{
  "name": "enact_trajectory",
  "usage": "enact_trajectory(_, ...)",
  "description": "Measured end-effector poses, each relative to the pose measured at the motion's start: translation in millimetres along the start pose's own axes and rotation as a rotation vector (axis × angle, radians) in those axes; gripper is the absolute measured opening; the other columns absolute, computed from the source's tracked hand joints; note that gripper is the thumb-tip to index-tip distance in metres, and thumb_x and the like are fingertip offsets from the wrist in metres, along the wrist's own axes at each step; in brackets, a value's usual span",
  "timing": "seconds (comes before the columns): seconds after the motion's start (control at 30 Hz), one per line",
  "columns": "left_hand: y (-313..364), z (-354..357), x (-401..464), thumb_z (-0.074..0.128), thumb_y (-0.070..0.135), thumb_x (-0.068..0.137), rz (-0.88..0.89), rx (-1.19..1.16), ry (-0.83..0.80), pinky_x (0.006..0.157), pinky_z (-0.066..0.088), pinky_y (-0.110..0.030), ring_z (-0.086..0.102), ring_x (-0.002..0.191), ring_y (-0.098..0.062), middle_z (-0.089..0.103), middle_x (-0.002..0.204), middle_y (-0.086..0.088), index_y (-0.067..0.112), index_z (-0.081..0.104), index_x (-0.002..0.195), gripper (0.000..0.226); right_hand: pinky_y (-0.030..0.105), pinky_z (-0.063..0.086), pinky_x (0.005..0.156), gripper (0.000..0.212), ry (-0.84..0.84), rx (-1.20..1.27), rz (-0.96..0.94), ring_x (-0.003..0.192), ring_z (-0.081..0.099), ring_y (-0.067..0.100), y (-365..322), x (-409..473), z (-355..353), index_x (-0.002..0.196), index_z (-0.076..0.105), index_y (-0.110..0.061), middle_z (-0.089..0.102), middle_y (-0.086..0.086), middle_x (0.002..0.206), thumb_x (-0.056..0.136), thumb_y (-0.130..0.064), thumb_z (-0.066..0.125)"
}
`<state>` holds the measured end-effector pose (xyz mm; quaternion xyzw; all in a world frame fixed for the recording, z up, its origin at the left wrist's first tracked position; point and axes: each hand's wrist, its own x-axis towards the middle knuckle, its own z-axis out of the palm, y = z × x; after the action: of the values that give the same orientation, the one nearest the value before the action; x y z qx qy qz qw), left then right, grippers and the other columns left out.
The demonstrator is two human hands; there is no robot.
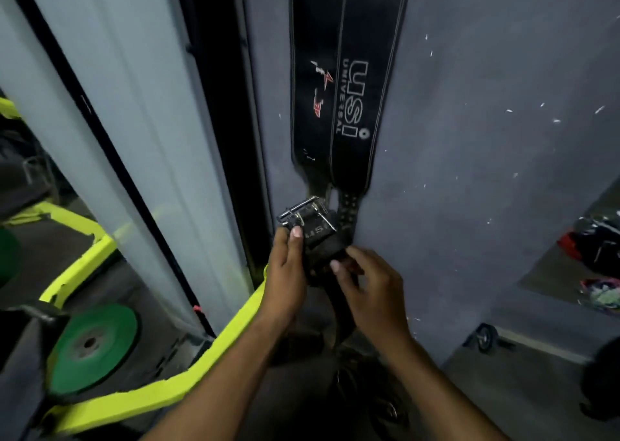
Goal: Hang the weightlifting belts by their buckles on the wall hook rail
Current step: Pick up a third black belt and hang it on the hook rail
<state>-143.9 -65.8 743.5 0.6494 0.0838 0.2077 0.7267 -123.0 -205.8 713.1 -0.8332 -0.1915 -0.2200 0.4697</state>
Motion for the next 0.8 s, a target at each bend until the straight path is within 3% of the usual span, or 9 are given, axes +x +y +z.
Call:
enact_trajectory(0.03,12,-7,-2,0.044,0.042,0.107,0.009,-0.004,-0.029,0.094,0.051,-0.05,0.066,0.106,-0.027,0.068,0.112,-0.016,0.009,0.057,0.113,0.036,0.023,0.055,0.072,0.022,0.049,0.106,0.053,0.077,0.067,0.002,-11,4,-6,0.101,0.073,-0.02,0.071,-0.012,0.085,0.097,-0.04,0.065)
enact_trajectory(0.1,31,-18,-8,0.043,0.039,0.109,0.044,0.02,-0.104,0.075,0.057,-0.042,0.067,0.085,-0.028,0.069,0.099,-0.011,0.012,0.056,0.115,0.031,0.023,0.054,0.065,0.015,0.122,0.248,0.161,0.068,0.064,0.006,-36,12,-16,0.091,0.069,-0.023,0.068,-0.009,0.074,0.098,-0.035,0.068)
enact_trajectory(0.17,50,-26,-13,0.04,0.035,0.11,0.049,0.03,-0.178,0.053,0.052,-0.028,0.057,0.062,-0.015,0.064,0.079,0.002,0.012,0.055,0.117,0.028,0.018,0.05,0.064,0.012,0.118,0.287,0.191,0.067,0.058,0.005,-57,16,-25,0.097,0.066,-0.023,0.062,-0.009,0.074,0.097,-0.034,0.07)
enact_trajectory(0.23,67,-33,-17,0.038,0.032,0.111,0.072,0.033,-0.237,0.047,0.049,-0.021,0.059,0.057,-0.007,0.066,0.075,0.011,0.015,0.056,0.121,0.026,0.015,0.052,0.072,0.018,0.055,0.358,0.193,0.076,0.059,0.0,-73,21,-33,0.11,0.066,-0.025,0.064,-0.015,0.082,0.097,-0.036,0.07)
enact_trajectory(0.33,88,-43,-23,0.037,0.028,0.111,0.128,0.058,-0.328,0.063,0.06,-0.027,0.075,0.085,-0.01,0.077,0.102,0.006,0.018,0.058,0.124,0.026,0.022,0.056,0.08,0.035,-0.055,0.575,0.244,0.09,0.067,0.008,-93,35,-51,0.124,0.066,-0.019,0.071,-0.006,0.1,0.098,-0.041,0.061)
enact_trajectory(0.43,103,-47,-29,0.039,0.026,0.11,0.16,0.078,-0.411,0.08,0.061,-0.033,0.073,0.103,-0.012,0.075,0.114,0.002,0.018,0.059,0.127,0.027,0.023,0.058,0.072,0.025,-0.152,0.595,0.25,0.088,0.07,0.01,-113,46,-72,0.125,0.066,-0.012,0.074,0.003,0.102,0.105,-0.023,0.058)
enact_trajectory(0.53,115,-48,-30,0.04,0.028,0.11,0.182,0.094,-0.459,0.095,0.058,-0.048,0.071,0.112,-0.02,0.074,0.12,-0.002,0.021,0.06,0.126,0.027,0.021,0.056,0.062,0.027,-0.126,0.566,0.236,0.08,0.069,0.012,-127,51,-83,0.128,0.064,-0.011,0.075,0.009,0.094,0.101,-0.016,0.064)
enact_trajectory(0.63,123,-48,-29,0.041,0.029,0.109,0.227,0.106,-0.497,0.102,0.053,-0.056,0.068,0.118,-0.024,0.072,0.122,-0.003,0.022,0.06,0.125,0.026,0.026,0.056,0.064,0.028,-0.015,0.617,0.322,0.079,0.07,0.016,-137,50,-84,0.121,0.069,-0.009,0.078,0.014,0.094,0.098,-0.025,0.07)
enact_trajectory(0.8,133,-51,-28,0.04,0.025,0.11,0.288,0.108,-0.536,0.104,0.053,-0.046,0.068,0.118,-0.021,0.072,0.124,-0.005,0.017,0.059,0.129,0.028,0.023,0.052,0.056,0.023,0.028,0.608,0.275,0.071,0.066,0.013,-155,47,-82,0.107,0.072,-0.006,0.074,0.001,0.083,0.103,-0.026,0.063)
